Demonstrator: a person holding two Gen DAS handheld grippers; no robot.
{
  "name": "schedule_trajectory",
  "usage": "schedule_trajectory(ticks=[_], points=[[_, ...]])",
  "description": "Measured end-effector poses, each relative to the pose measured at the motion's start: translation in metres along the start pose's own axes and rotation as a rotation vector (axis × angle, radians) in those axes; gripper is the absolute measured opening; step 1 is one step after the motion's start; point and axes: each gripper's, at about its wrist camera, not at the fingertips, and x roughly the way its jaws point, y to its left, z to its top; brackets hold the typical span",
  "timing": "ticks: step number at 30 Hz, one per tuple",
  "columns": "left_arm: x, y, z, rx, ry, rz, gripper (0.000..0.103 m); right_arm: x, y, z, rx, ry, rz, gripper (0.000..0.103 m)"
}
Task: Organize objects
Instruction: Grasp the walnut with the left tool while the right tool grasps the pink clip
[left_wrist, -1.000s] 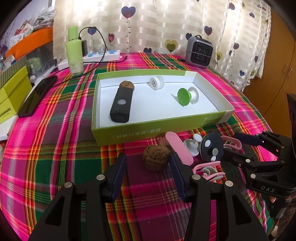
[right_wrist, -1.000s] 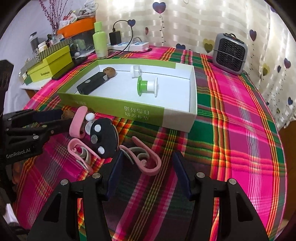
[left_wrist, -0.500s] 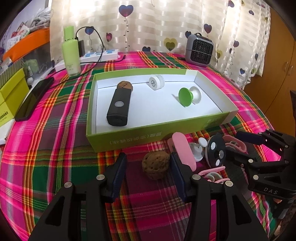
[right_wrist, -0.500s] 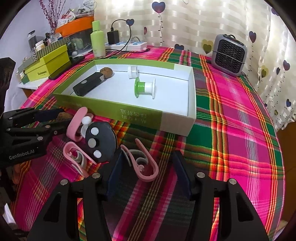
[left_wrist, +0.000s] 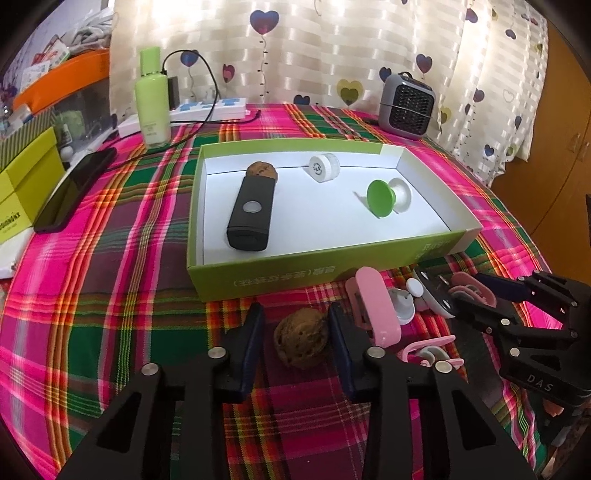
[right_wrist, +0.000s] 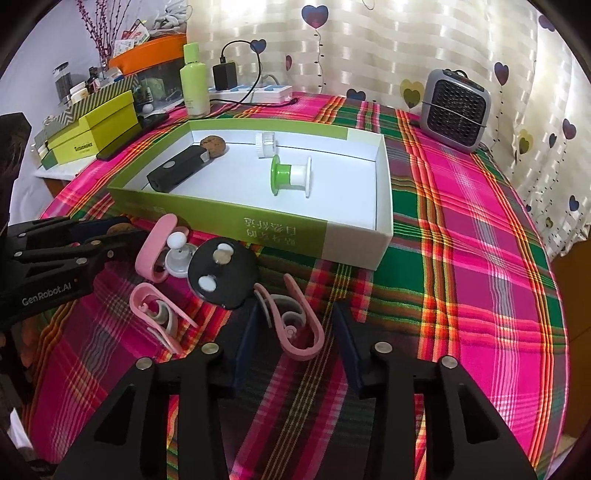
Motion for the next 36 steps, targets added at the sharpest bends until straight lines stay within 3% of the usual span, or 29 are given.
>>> schedule_trajectory(ticks=[6,36], points=[[-0.001,0.002,-0.002,-0.01,-0.003,0.003,0.027,-0.001,0.002,-0.001,0.002,-0.005,0.006,0.025],[-0.009,0.001,-0.013,-0.011,-0.001,0.002,0.027,-0.008,0.009,-0.009,0.04,-0.004,-0.003,0.024]])
